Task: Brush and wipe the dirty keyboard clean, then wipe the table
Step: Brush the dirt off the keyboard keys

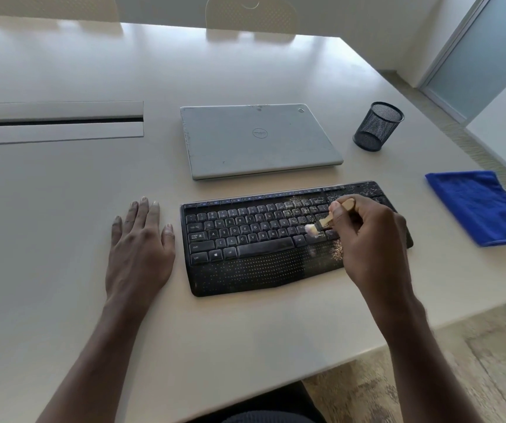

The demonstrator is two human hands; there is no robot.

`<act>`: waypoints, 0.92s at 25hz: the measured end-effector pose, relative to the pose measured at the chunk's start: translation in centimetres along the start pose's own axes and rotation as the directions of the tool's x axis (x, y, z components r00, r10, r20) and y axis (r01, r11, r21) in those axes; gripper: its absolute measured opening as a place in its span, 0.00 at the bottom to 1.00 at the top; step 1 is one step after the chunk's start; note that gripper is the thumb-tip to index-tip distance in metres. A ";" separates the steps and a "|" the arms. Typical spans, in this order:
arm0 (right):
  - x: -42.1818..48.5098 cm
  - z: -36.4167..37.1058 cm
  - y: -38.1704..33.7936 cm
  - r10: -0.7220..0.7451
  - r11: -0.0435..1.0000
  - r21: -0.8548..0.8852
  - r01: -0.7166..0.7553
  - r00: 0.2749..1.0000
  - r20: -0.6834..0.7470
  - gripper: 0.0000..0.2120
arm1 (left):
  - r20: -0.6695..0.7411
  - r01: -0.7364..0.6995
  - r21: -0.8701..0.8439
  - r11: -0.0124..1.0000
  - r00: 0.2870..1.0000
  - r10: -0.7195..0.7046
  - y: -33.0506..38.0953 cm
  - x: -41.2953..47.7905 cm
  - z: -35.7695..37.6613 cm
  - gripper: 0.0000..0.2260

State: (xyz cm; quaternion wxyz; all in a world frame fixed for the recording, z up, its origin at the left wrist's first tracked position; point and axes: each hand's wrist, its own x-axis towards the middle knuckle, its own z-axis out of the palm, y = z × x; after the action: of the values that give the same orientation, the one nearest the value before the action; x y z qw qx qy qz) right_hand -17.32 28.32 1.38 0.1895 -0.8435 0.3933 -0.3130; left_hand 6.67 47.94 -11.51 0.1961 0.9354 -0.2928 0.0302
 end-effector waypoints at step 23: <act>-0.4 0.4 -1.1 -0.039 0.999 0.033 0.032 0.969 0.242 0.10 | 0.010 0.006 -0.001 1.000 1.000 -0.006 0.1 -0.1 -0.2 0.26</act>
State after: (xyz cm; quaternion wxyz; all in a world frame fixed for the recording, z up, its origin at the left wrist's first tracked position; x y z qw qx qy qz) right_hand -16.70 29.36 1.53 0.2428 -0.8795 0.3476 -0.2163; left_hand 6.58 48.04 -11.29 0.1950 0.9363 -0.2910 0.0246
